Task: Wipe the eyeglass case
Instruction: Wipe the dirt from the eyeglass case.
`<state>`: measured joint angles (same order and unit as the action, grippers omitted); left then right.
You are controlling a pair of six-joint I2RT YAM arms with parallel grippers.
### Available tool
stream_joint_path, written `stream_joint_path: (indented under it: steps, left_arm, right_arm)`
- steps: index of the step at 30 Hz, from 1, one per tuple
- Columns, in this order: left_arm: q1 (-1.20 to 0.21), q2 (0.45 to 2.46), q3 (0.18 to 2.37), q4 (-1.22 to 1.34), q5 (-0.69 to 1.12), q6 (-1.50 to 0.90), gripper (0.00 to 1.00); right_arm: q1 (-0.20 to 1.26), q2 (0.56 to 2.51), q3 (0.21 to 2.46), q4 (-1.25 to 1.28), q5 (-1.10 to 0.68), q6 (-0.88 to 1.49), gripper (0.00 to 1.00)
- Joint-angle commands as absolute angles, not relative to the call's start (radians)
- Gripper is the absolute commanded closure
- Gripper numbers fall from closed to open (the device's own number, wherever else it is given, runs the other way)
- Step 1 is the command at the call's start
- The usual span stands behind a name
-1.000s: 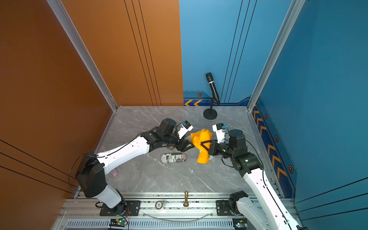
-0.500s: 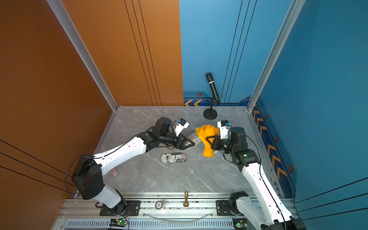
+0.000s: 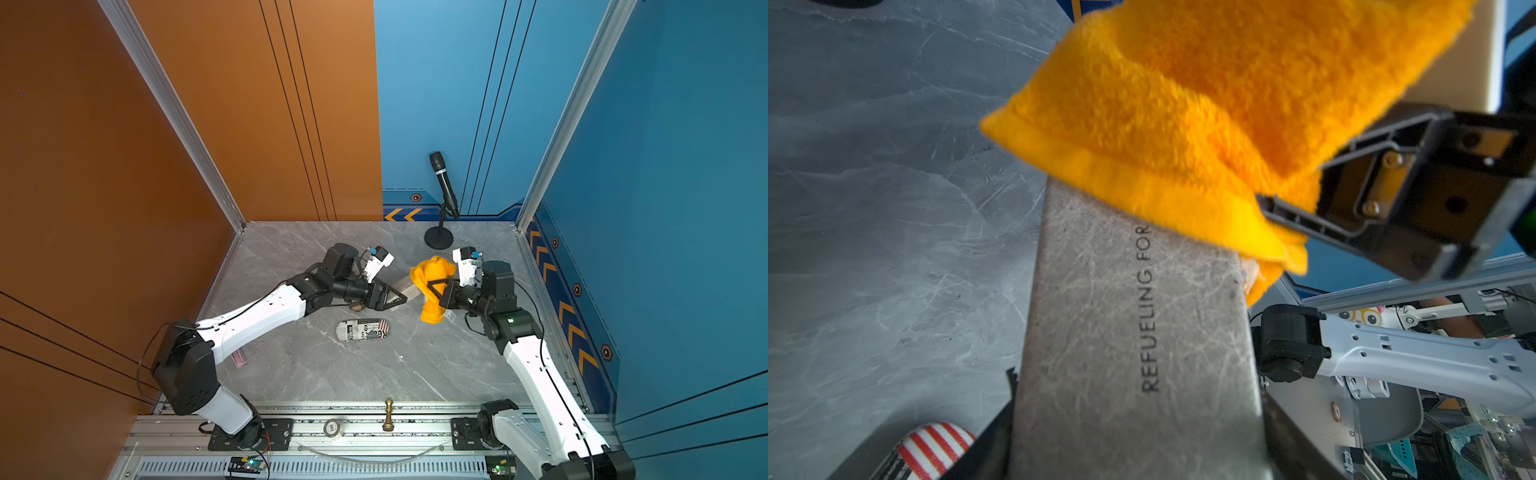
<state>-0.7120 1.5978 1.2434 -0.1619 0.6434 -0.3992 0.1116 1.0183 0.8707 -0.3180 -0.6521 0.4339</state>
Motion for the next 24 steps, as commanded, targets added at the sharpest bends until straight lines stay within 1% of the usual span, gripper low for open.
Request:
stream_joint_path:
  steps: [1,6,8,13,15,17,19,20,22,23,24]
  left_arm:
    - [-0.769,1.515,1.299,-0.143,0.857,-0.298,0.74]
    - [-0.767,1.476,1.255,-0.180,0.801,-0.259,0.74]
    - [-0.767,1.460,1.240,-0.239,0.773,-0.222,0.73]
    - [-0.735,1.424,1.159,-0.197,0.764,-0.212,0.74]
    - [-0.734,1.426,1.167,-0.227,0.738,-0.162,0.74]
    - [-0.749,1.439,1.218,-0.343,0.660,-0.052,0.76]
    - [-0.793,1.452,1.264,-0.440,0.482,0.078,0.72]
    - [-0.812,1.456,1.274,-0.459,0.412,0.131,0.73]
    - [-0.857,1.454,1.279,-0.464,0.299,0.239,0.75]
    - [-0.892,1.446,1.272,-0.450,0.214,0.291,0.75]
    - [-0.938,1.438,1.255,-0.421,0.090,0.362,0.75]
  right_arm:
    - [0.075,1.099,0.940,-0.435,-0.636,0.382,1.00]
    - [0.049,1.097,1.008,-0.486,-0.598,0.388,1.00]
    - [0.031,1.094,1.046,-0.529,-0.586,0.384,1.00]
    - [0.000,1.120,1.156,-0.635,-0.557,0.366,1.00]
    - [-0.003,1.132,1.204,-0.666,-0.553,0.364,1.00]
    - [0.000,1.142,1.255,-0.682,-0.556,0.374,1.00]
    - [0.020,1.165,1.323,-0.720,-0.558,0.374,1.00]
    - [0.039,1.179,1.354,-0.742,-0.549,0.368,1.00]
    - [0.104,1.201,1.421,-0.794,-0.469,0.339,1.00]
    - [0.135,1.206,1.448,-0.811,-0.433,0.324,1.00]
    - [0.165,1.216,1.473,-0.826,-0.410,0.313,1.00]
